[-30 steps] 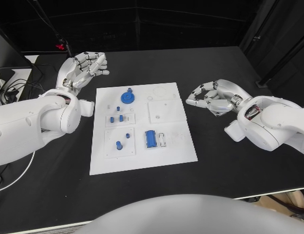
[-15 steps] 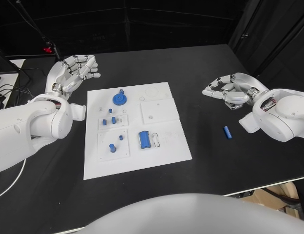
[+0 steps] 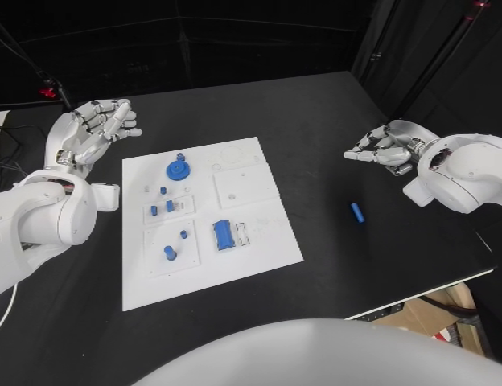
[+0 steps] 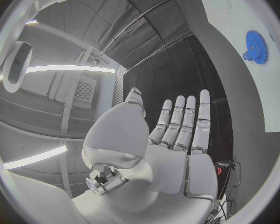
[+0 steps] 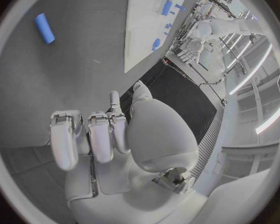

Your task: Assemble the parts on the task board

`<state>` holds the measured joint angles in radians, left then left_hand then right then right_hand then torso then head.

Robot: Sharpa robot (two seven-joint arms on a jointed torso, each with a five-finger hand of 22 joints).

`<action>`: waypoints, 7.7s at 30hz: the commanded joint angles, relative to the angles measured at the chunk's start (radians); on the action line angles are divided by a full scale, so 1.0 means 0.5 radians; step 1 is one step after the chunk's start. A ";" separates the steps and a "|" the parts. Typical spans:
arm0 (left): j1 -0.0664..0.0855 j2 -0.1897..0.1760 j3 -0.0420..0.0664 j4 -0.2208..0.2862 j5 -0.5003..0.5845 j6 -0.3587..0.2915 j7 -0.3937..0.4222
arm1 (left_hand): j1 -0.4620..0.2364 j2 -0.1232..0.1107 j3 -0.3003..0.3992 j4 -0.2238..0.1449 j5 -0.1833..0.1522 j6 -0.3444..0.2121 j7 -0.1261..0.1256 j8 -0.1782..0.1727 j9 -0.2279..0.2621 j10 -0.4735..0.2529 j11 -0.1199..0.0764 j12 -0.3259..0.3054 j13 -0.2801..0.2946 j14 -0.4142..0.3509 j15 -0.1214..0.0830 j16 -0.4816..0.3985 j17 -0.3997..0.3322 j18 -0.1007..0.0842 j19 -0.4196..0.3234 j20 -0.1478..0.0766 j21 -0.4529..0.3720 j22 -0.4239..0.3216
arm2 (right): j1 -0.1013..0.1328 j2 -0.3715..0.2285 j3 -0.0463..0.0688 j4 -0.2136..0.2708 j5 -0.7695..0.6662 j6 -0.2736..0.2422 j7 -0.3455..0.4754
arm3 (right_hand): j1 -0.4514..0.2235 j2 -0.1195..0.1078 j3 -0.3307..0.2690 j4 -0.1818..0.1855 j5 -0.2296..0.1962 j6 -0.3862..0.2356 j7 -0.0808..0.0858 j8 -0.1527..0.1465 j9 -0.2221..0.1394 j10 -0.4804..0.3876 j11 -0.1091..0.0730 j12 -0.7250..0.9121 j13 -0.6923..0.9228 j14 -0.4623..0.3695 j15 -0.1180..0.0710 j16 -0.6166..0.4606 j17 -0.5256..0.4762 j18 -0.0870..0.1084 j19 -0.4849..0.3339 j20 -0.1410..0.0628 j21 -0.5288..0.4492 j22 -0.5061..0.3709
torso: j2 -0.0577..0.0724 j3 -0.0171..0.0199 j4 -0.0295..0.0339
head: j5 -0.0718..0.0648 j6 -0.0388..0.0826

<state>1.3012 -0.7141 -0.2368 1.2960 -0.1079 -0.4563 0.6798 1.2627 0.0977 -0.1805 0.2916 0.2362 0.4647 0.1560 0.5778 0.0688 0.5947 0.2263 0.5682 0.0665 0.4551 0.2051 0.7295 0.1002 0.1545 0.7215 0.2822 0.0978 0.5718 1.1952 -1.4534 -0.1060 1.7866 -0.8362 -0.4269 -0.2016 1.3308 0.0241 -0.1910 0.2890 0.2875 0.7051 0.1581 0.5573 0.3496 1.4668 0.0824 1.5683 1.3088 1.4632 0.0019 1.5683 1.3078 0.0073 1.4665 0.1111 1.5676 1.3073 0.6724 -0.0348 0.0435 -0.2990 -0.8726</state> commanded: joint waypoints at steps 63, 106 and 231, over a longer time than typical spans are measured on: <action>0.000 -0.011 0.002 0.001 0.005 0.017 0.022 | 0.005 0.025 -0.016 -0.001 0.013 -0.017 0.227 0.010 -0.003 -0.012 -0.004 0.017 -0.003 -0.015 -0.001 0.019 -0.009 0.007 0.015 0.004 0.008 -0.005 | -0.040 0.159 -0.025 -0.053 -0.780 0.993 -0.960 | -0.103 -0.161 0.172 0.004 -0.133 0.364 -0.128 -0.289 -0.325 0.208 -0.101 0.005 0.524 0.215 -0.066 0.005 0.526 -0.015 0.209 -0.059 0.006 0.527 | 0.001 0.0005 -0.002 | -0.102 0.000; 0.000 -0.025 0.002 0.012 0.005 0.015 0.019 | 0.008 0.027 -0.017 -0.001 0.013 -0.018 0.227 0.011 -0.003 -0.013 -0.004 0.018 -0.003 -0.016 -0.001 0.021 -0.012 0.007 0.016 0.004 0.009 -0.005 | -0.125 0.328 -0.027 -0.149 -0.761 0.996 -0.994 | -0.043 -0.082 0.174 -0.004 -0.124 0.429 -0.141 -0.381 -0.374 0.208 -0.115 0.005 0.524 0.215 -0.076 0.005 0.526 -0.015 0.209 -0.072 0.006 0.527 | 0.003 0.0018 0.000 | -0.093 0.000; -0.002 -0.008 0.002 -0.008 0.005 0.035 0.005 | 0.014 0.034 -0.023 -0.001 0.014 -0.022 0.227 0.015 -0.004 -0.014 -0.004 0.023 -0.003 -0.018 -0.001 0.029 -0.022 0.006 0.015 0.004 0.011 -0.008 | -0.114 0.807 -0.022 0.038 0.413 0.332 -0.219 | 0.032 -0.157 0.811 -0.268 0.023 0.888 -0.130 -0.773 -0.461 0.208 -0.109 0.005 0.524 0.215 -0.060 0.005 0.526 -0.015 0.209 -0.062 0.006 0.527 | 0.001 0.0000 0.000 | 0.395 0.000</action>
<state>1.2987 -0.7188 -0.2367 1.2910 -0.1077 -0.4485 0.6754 1.2706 0.1056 -0.1861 0.2914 0.2361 0.4613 0.1595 0.5815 0.0679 0.5947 0.2263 0.5730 0.0660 0.4551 0.2051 0.7372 0.0902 0.1545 0.7215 0.2822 0.0978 0.5693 1.1372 -1.0555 -0.1176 1.8106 -0.6415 -0.2906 -0.2699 1.3495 -0.0653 0.2198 0.1567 0.2958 1.1395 0.0999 0.1739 0.1177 1.4651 0.0198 1.5683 1.3085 1.4649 -0.0356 1.5683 1.3074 0.0073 1.4684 0.0734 1.5676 1.3074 0.6727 -0.0342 0.0440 -0.1048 -0.8725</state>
